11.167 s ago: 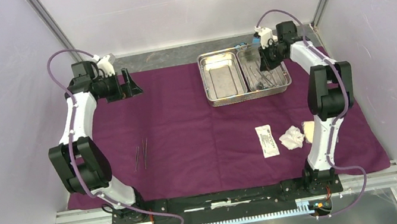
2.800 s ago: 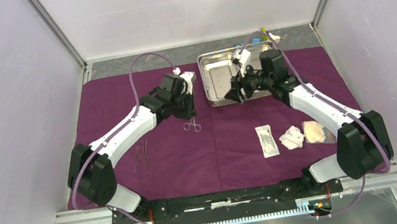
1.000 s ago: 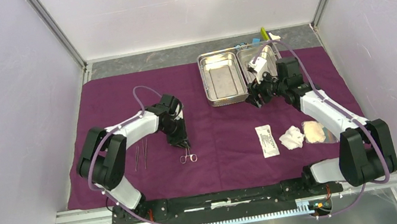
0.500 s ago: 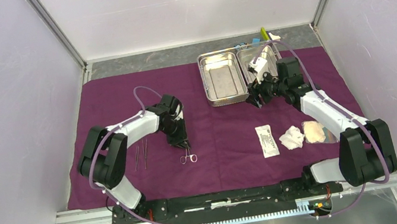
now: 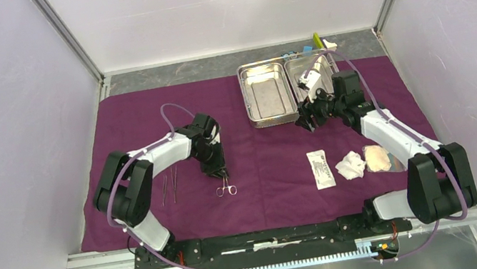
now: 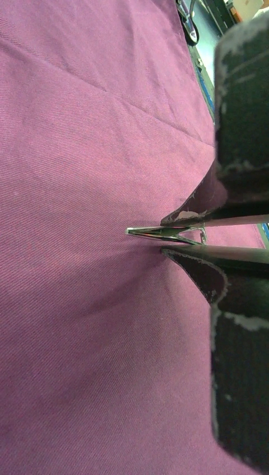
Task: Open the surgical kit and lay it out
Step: Place the medical item in the surgical kit.
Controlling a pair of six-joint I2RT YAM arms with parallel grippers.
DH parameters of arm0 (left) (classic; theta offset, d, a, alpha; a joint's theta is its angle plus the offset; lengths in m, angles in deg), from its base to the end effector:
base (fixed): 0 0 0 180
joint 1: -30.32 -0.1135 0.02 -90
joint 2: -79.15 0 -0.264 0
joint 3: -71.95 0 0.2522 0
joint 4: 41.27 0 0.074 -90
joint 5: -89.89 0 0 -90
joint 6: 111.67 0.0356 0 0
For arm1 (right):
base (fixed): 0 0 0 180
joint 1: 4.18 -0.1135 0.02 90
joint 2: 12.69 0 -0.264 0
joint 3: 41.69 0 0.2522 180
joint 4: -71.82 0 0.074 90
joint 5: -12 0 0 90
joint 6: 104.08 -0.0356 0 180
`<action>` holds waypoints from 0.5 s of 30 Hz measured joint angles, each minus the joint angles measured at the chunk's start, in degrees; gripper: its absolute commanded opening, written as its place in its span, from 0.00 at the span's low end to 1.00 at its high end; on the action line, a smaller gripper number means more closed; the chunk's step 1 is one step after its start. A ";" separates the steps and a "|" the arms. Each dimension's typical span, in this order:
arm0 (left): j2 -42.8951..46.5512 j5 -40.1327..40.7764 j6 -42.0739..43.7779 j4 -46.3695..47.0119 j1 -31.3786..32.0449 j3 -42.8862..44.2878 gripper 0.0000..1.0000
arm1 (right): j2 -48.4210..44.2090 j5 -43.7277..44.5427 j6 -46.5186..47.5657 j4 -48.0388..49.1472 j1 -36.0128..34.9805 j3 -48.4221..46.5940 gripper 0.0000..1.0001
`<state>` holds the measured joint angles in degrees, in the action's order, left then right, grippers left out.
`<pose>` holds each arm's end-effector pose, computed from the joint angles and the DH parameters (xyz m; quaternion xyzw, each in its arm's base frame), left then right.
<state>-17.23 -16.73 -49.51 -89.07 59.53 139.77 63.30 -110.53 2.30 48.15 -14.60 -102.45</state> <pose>0.2537 -0.1535 0.1502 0.0289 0.9822 -0.1822 0.0347 0.2723 0.0695 0.2381 -0.3182 0.8145 0.2308 0.4266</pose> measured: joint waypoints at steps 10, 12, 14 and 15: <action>0.00 0.02 0.00 0.00 0.00 0.11 0.31 | 0.09 -0.52 0.07 -0.02 0.04 0.00 0.65; 0.00 0.04 0.00 -0.02 0.00 0.24 0.34 | 0.09 -0.55 0.22 -0.04 0.04 0.00 0.65; 0.00 0.09 0.00 0.00 0.00 0.35 0.34 | 0.11 -0.55 0.42 -0.04 0.04 0.00 0.65; 0.00 0.09 0.00 0.00 0.00 0.37 0.35 | 0.11 -0.55 0.46 -0.07 0.04 0.00 0.65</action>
<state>-17.23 -16.64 -49.51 -89.07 59.53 140.14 63.41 -111.08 2.76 48.09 -14.55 -102.45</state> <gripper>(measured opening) 0.335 0.650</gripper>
